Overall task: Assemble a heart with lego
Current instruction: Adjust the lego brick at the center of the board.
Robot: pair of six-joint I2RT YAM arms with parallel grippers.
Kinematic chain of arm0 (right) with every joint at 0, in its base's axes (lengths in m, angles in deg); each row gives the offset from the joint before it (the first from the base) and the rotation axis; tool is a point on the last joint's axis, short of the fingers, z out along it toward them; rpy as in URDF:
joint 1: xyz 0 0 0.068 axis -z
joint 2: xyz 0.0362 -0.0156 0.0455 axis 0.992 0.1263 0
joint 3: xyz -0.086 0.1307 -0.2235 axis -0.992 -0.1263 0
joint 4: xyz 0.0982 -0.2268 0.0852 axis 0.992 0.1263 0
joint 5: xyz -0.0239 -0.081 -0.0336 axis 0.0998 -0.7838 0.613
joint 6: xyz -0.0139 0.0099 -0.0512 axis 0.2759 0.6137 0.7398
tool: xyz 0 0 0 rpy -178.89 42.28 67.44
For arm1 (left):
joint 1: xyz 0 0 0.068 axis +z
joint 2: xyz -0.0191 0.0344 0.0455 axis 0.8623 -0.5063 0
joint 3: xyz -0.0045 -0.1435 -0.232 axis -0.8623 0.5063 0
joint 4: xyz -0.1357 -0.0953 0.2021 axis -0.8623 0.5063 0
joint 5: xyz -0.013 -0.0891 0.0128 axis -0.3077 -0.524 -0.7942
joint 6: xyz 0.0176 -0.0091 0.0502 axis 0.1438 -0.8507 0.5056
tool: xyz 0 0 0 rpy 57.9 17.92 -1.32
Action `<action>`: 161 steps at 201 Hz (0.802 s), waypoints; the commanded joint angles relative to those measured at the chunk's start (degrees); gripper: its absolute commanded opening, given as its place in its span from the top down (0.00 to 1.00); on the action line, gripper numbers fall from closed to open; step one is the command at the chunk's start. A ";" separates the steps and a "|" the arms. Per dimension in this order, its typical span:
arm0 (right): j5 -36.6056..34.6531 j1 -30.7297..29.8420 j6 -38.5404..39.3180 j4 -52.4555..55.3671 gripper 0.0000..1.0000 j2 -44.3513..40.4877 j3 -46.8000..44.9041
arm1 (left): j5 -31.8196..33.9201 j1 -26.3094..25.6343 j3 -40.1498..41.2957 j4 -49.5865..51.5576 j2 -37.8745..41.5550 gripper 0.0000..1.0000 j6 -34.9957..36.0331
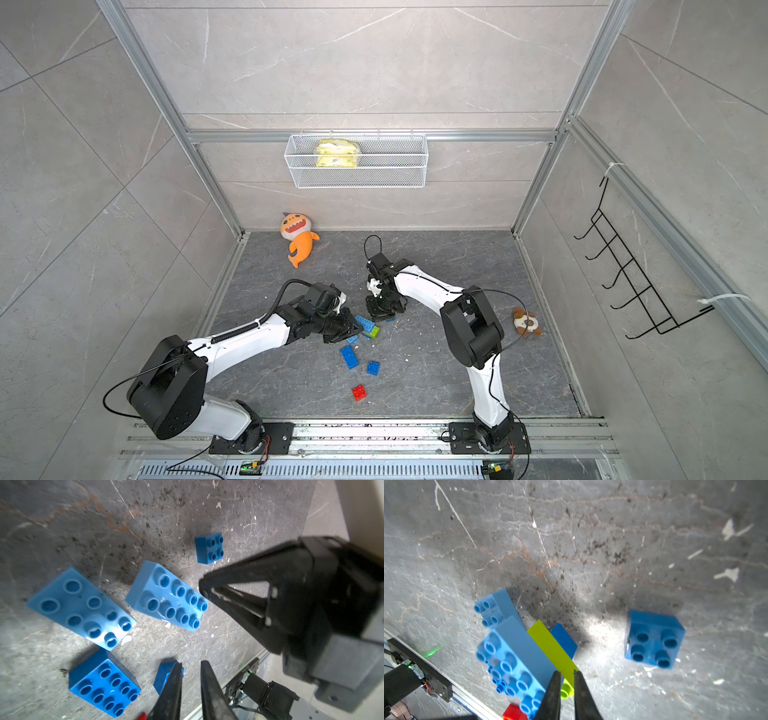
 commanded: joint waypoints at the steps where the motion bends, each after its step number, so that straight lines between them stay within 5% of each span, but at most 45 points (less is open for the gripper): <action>1: -2.38 0.32 -0.58 -0.67 0.83 -3.64 -2.76 | 1.69 0.66 0.45 -0.45 1.57 0.77 0.34; 42: -10.92 1.45 0.44 -2.36 0.79 -8.24 -5.82 | 1.77 1.50 1.24 -0.53 1.67 0.70 0.35; 89: -17.85 1.50 8.54 -1.79 0.50 -4.10 -2.96 | 1.84 3.16 3.46 -4.50 1.40 0.59 -1.88; 161: -16.70 1.57 12.81 -1.01 0.49 2.23 2.78 | 0.98 4.71 5.16 -10.15 -0.35 0.56 -4.14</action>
